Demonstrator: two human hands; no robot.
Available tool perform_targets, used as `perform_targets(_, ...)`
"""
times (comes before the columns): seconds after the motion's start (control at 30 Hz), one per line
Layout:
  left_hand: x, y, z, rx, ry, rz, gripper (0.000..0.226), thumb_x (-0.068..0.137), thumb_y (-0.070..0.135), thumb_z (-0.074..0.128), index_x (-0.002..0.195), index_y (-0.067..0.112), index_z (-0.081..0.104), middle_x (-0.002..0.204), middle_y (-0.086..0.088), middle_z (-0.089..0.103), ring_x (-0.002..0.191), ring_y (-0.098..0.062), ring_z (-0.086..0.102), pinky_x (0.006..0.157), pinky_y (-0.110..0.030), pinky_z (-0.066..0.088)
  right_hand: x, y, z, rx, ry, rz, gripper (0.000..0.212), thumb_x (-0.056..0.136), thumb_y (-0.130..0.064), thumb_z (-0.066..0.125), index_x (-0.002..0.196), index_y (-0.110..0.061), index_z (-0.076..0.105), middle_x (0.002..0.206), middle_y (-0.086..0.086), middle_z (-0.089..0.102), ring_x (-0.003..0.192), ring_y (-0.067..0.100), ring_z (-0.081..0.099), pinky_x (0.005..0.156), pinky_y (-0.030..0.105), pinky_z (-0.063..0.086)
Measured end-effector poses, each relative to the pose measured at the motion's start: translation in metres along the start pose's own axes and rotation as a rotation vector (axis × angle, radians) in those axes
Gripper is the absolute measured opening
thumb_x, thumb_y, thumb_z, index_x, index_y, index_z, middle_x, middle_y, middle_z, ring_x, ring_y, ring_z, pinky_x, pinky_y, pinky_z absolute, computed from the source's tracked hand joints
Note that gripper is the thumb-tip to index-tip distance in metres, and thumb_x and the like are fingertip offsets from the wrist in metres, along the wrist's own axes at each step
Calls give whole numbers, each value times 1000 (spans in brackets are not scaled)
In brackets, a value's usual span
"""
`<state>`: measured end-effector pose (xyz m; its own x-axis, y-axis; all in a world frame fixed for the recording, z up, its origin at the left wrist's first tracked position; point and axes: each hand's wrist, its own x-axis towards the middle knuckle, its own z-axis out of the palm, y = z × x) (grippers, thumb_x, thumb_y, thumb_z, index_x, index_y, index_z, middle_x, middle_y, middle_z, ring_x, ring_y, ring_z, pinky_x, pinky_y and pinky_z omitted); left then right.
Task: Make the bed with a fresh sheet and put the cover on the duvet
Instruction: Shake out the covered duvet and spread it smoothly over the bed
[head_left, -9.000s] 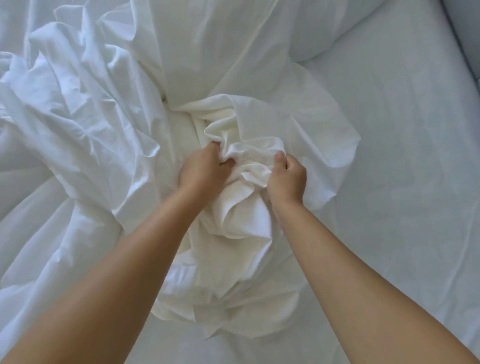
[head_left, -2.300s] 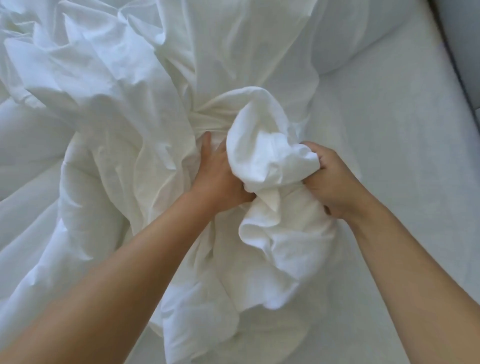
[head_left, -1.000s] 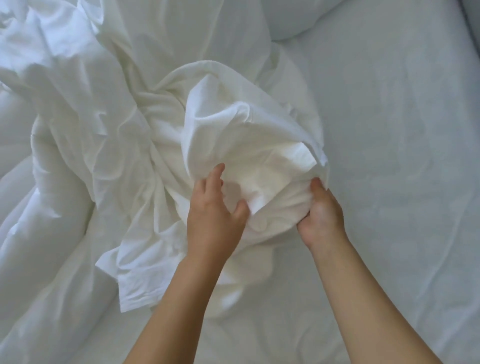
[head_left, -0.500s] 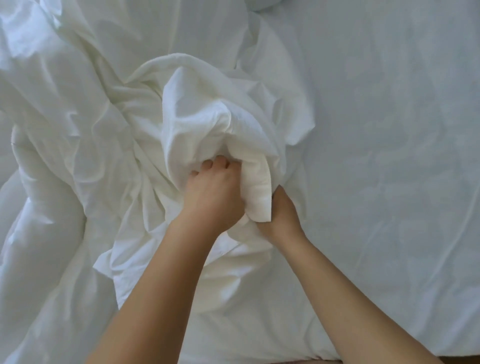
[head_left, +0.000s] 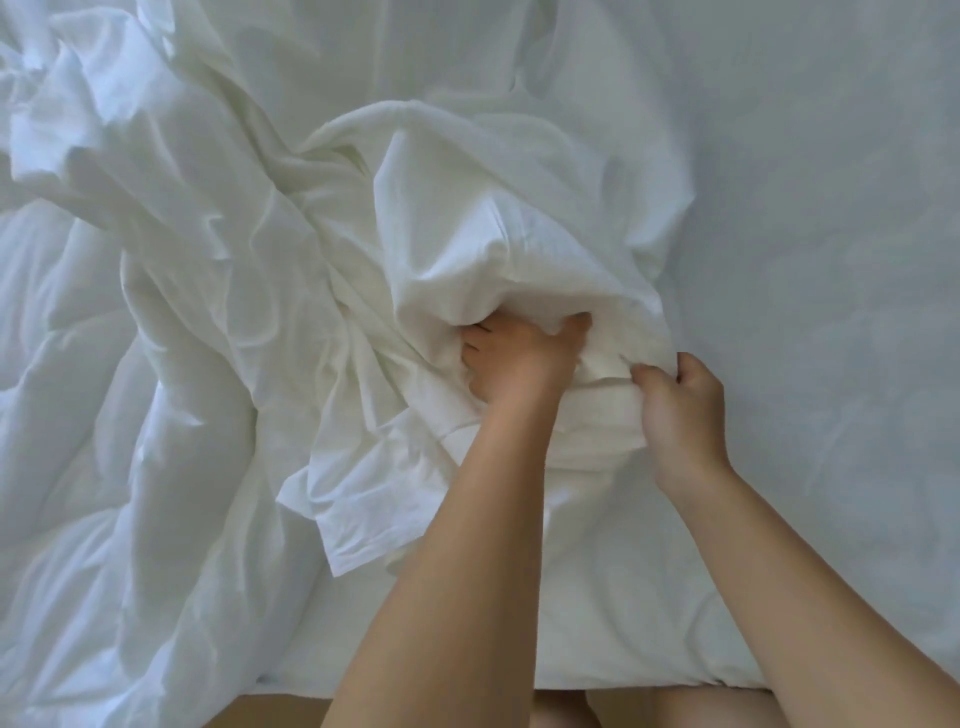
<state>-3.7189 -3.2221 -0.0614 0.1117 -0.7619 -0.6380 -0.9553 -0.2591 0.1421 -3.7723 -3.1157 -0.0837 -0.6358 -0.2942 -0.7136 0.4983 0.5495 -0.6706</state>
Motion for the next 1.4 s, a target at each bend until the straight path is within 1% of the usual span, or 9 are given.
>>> perform_targets(0.23, 25, 3, 12, -391, 51, -163, 89, 69, 71, 63, 134, 12, 46, 132, -6, 53, 124, -29, 47, 103, -44, 39, 2, -1, -5, -13, -73, -51, 22, 85, -17, 57, 69, -5, 48, 65, 1, 49, 58, 13, 45, 53, 25, 36)
perform_targets(0.4, 31, 12, 9, -295, 42, -5, 33, 94, 34, 49, 114, 10, 61, 115, -10, 63, 113, -30, 55, 94, -35, 42, 8, -14, 3, 147, -159, 9, 19, 87, -29, 60, 77, -13, 59, 76, -3, 63, 69, 10, 60, 66, 28, 51)
perform_targets(0.53, -2, -9, -9, -712, 64, 101, 10, 87, 20, 60, 90, 13, 66, 86, 3, 70, 92, -21, 65, 76, -29, 50, 10, -22, 4, 156, -219, -5, 10, 83, -21, 67, 88, -19, 59, 99, 9, 67, 92, 26, 65, 84, 45, 53)
perform_targets(0.73, -44, -62, -94, -1232, 23, 147, 30, 84, 7, 61, 63, 23, 77, 70, 8, 71, 67, -6, 68, 58, -18, 51, -16, -30, 1, -132, -220, -392, 21, 90, -20, 61, 78, -27, 45, 66, -20, 56, 60, -12, 51, 52, 6, 36)
perform_targets(0.93, -48, -62, -120, -1263, -171, 83, 9, 75, 14, 66, 72, 18, 73, 75, 2, 63, 69, -10, 60, 73, -25, 46, -35, -44, 2, -485, -110, -453, 33, 87, -5, 56, 119, -7, 46, 112, 10, 53, 104, 30, 51, 76, 31, 36)
perform_targets(1.03, -44, -59, -119, -1141, -170, 109, 6, 82, 15, 66, 83, 10, 68, 78, -2, 65, 72, -14, 63, 76, -28, 47, -54, -71, 4, -276, 7, -763, 28, 82, -11, 61, 108, -9, 52, 102, 3, 49, 95, 19, 51, 81, 27, 42)
perform_targets(1.13, -44, -59, -117, -1074, -170, 167, 11, 84, 17, 66, 86, 6, 65, 80, -7, 64, 76, -19, 62, 73, -28, 48, -65, -97, 21, -99, -441, -421, 17, 86, -40, 61, 82, -23, 58, 78, -14, 61, 73, -2, 57, 65, 15, 45)
perform_targets(1.23, -45, -63, -115, -1026, -179, 205, 22, 77, 25, 70, 84, 4, 68, 80, -11, 65, 76, -22, 62, 70, -28, 50, -66, -112, 45, -231, -841, -193, 31, 87, -46, 61, 101, -20, 68, 94, -7, 71, 91, 7, 66, 83, 27, 53)
perform_targets(1.4, -45, -76, -113, -1062, -182, 199, 15, 81, 17, 63, 67, 17, 60, 68, -1, 50, 63, -12, 44, 67, -26, 36, -60, -117, 71, -180, -733, -241, 19, 85, -14, 66, 103, -7, 68, 98, 9, 71, 92, 20, 68, 88, 42, 54)
